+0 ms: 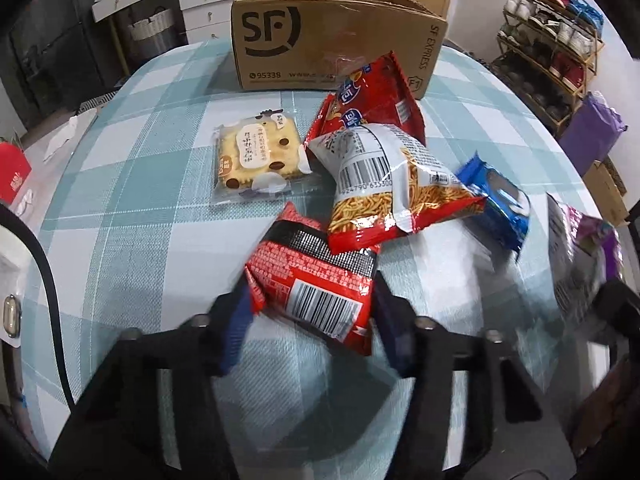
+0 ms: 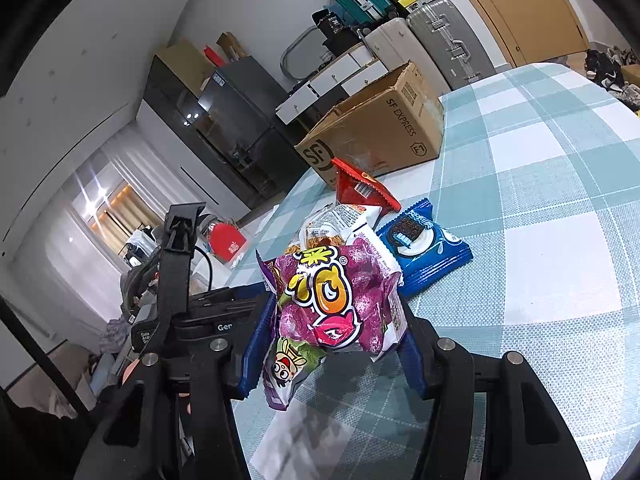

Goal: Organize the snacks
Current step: 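Grasp the purple candy bag with right tool while left grasps red wafer pack, then lift both held packs and carry them over the cardboard box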

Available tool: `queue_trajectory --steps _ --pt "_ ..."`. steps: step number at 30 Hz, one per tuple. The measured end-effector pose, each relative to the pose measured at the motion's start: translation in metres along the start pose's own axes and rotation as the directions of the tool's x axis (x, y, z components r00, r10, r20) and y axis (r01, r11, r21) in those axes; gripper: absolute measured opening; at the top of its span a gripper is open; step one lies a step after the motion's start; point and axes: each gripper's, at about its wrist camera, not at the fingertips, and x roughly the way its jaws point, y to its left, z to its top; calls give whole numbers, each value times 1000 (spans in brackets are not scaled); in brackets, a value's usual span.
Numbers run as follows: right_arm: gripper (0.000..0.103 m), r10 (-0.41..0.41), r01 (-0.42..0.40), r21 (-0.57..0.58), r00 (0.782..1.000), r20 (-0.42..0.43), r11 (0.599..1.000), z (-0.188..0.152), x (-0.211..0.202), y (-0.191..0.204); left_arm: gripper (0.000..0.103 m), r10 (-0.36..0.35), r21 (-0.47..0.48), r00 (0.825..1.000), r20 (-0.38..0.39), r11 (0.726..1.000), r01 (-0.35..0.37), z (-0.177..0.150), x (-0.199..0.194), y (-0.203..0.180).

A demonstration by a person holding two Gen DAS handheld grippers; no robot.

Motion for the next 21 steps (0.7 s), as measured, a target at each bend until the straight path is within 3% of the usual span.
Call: queue_trajectory --steps 3,12,21 --pt "57 -1 1 2 1000 1 1000 0 0 -1 46 -30 -14 1000 -5 999 30 -8 -8 7" --pt "57 -4 4 1 1000 25 1000 0 -4 -1 45 -19 -36 1000 25 999 20 -38 -36 28" --pt "57 -71 72 -55 997 15 996 0 -2 10 45 -30 -90 994 109 995 40 -60 -72 44"
